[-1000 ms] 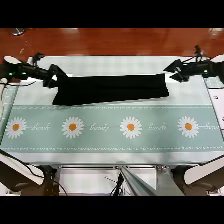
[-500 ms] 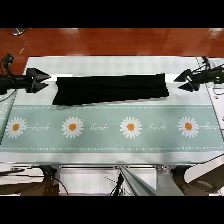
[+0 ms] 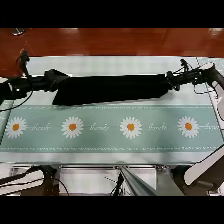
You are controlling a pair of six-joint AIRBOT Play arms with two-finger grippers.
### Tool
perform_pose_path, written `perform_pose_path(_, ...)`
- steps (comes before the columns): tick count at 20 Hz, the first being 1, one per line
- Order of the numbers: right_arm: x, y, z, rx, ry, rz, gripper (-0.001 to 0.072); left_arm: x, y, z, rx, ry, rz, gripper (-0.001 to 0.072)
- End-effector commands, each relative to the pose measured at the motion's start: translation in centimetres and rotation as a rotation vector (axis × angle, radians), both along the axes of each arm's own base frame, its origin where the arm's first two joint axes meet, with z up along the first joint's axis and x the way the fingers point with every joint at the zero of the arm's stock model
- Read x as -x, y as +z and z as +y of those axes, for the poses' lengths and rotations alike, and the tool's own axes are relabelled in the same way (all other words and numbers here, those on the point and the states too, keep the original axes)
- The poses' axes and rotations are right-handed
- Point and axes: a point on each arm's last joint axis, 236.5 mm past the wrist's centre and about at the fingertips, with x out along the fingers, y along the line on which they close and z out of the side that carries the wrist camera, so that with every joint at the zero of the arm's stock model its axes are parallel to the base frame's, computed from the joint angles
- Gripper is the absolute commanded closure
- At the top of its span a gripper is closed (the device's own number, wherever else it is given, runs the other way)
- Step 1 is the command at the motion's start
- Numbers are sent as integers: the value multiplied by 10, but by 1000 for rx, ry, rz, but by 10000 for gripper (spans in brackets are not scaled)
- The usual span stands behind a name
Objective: Fold the shirts.
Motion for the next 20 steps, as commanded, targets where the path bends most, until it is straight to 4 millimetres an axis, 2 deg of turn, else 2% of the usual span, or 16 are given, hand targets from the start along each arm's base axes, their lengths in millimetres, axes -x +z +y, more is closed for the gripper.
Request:
perform_pose_path(1,9,28,19,-45,87,-12,688,3,-8,-26,0,-47,11,420)
perform_pose_path(2,19,41,12,-21,123,-16,688,9,-8,-35,5,-86,9,681)
perform_pose_path(4,41,71,-3,85,189,-40,689,18,-7,-54,6,-144,2,686)
perform_pose_path(5,47,97,-2,112,215,-107,688,22,-7,-68,7,-165,9,687)
perform_pose_path(7,60,150,4,195,194,-259,688,11,-5,-97,-53,-154,-28,688)
perform_pose_path(9,83,187,10,265,164,-359,688,-4,-1,-126,-195,-154,-88,688)
perform_pose_path(10,101,201,17,281,155,-389,688,-7,-2,-141,-266,-169,-96,688)
perform_pose_path(12,134,222,32,294,144,-443,688,-4,-10,-180,-350,-203,-62,688)
perform_pose_path(15,174,240,50,285,121,-485,688,19,-26,-252,-343,-311,-7,688)
perform_pose_path(17,192,251,65,273,132,-512,688,43,-42,-295,-357,-420,-16,686)
perform_pose_path(20,209,261,94,244,200,-543,688,94,-70,-349,-318,-523,62,687)
